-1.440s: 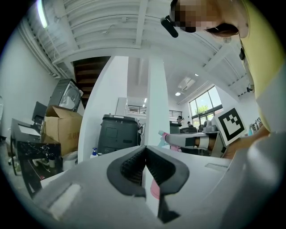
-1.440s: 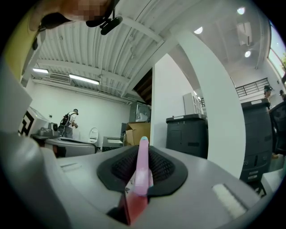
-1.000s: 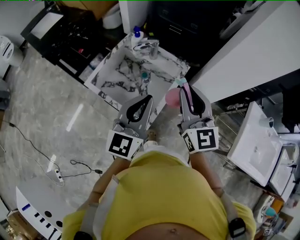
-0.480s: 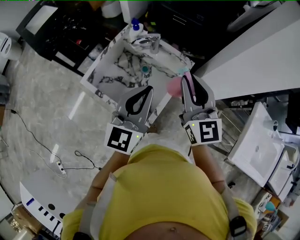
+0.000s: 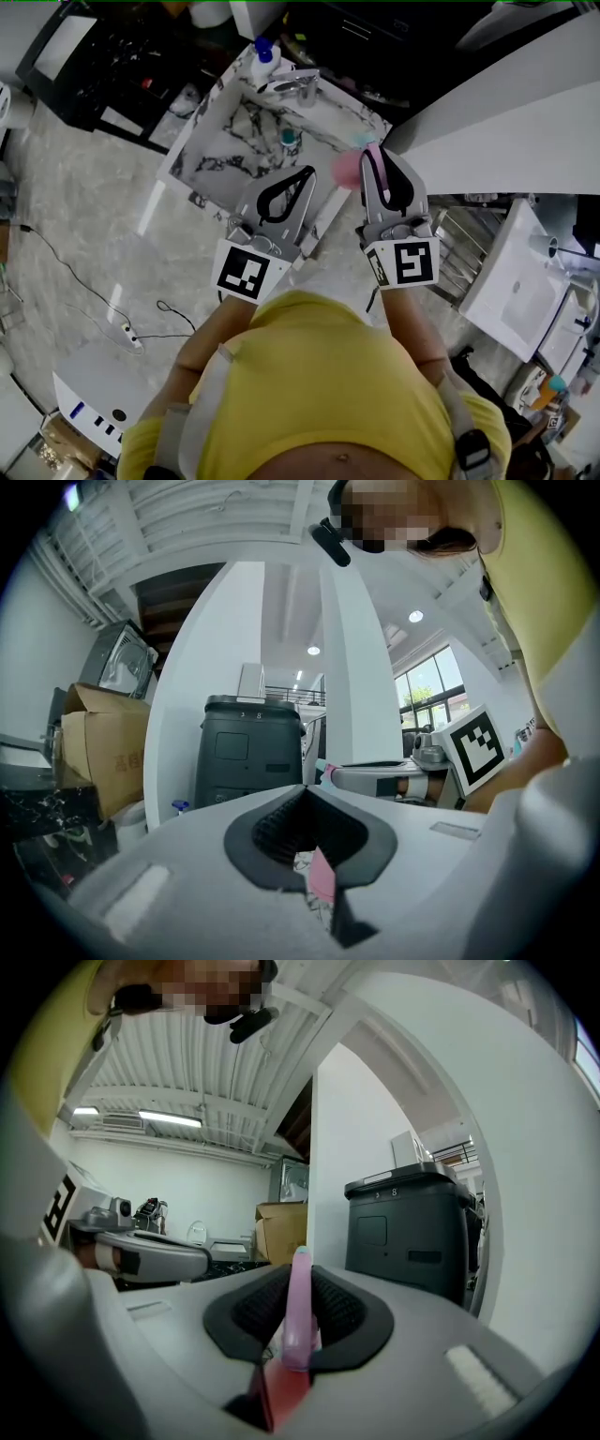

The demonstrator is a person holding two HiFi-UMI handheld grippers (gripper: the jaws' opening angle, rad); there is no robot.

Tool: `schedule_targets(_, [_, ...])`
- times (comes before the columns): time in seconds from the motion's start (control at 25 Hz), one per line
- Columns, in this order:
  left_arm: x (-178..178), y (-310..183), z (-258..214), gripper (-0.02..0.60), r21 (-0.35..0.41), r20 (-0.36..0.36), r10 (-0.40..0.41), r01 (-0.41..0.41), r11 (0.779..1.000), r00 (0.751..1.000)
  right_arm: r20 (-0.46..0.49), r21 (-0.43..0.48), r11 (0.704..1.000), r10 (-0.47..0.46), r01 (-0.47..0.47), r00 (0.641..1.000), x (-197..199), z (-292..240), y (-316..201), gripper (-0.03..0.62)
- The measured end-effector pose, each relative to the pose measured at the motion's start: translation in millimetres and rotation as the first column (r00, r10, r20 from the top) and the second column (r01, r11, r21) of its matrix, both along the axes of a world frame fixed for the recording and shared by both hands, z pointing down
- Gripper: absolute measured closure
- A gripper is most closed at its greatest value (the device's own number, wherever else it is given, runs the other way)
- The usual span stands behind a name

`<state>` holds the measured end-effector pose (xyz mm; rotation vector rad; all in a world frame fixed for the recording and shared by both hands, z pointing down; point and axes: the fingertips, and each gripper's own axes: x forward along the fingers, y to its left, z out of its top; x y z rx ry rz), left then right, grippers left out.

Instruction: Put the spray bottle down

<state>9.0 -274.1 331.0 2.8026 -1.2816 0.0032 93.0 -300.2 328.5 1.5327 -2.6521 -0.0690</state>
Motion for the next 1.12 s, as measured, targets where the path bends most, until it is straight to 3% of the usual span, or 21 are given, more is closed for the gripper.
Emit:
schedule_targets(0.44, [16.9,-54.3,23.4,0.577,-0.019,-0.026,0.042,-0.042,0.999,0.999,-0.040,-0.003,0.999,0.034,-0.034,0.999,8.7,29.9,-49.2,0.530])
schedule_targets(1.12, [26.4,-116.8,71.6,0.575,-0.091,0.000,0.055,-0.055,0.994,0.998,-0.053,-0.046,0.997,0.062,-0.064,0.997,16.2,87.6,-128.2,0.530])
